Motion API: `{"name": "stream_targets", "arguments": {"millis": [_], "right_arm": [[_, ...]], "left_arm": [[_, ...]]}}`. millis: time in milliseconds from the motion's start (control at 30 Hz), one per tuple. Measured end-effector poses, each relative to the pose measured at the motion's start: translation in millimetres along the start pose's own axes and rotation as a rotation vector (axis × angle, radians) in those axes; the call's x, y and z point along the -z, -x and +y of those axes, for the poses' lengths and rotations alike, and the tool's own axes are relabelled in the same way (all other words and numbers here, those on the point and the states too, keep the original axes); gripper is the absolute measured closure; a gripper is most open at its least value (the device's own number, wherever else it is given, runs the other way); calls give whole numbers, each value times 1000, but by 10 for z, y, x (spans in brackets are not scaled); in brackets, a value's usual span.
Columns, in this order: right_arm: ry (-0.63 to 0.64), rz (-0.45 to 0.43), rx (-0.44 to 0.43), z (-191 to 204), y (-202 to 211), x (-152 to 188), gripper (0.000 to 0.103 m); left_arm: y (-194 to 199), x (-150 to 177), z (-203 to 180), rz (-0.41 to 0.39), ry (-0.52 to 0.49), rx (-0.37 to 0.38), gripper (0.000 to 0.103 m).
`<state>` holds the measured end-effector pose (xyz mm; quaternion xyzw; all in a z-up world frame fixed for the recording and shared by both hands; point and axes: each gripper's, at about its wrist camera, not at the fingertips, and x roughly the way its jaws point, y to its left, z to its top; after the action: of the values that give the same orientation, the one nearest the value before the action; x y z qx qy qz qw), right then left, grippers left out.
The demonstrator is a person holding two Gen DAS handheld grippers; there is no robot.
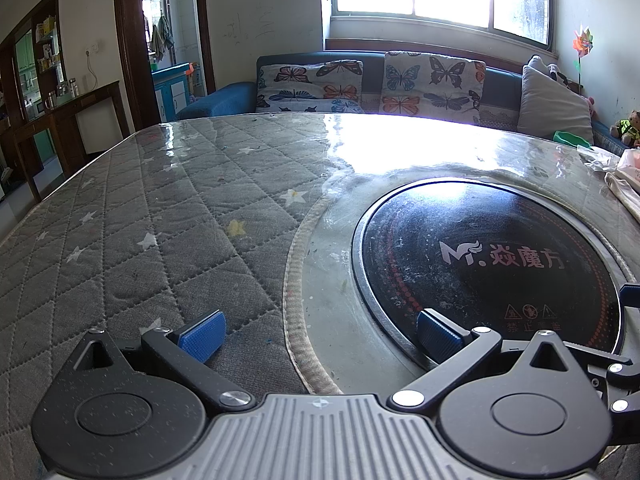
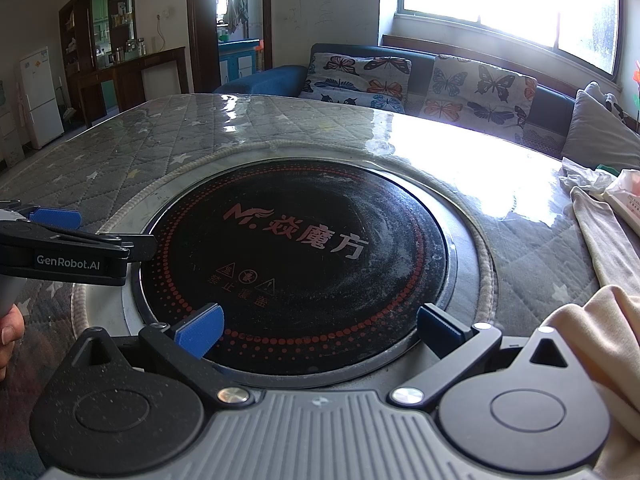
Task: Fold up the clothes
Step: 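Move both tools over the crumpled cream garment on the table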
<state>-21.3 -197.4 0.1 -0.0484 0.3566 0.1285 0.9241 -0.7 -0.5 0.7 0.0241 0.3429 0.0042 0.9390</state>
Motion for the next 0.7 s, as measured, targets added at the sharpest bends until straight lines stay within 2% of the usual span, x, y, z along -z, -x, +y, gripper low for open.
{"name": "stream_targets", "arguments": {"millis": [400,700], "right_arm": [[29,-20,-16,15,177,26,0],[35,-33,-29,-30,566,151,0]], "left_arm": [[189,-21,-89,0,-18,57,0],[359,-30,-208,-2,-42,112,0]]}}
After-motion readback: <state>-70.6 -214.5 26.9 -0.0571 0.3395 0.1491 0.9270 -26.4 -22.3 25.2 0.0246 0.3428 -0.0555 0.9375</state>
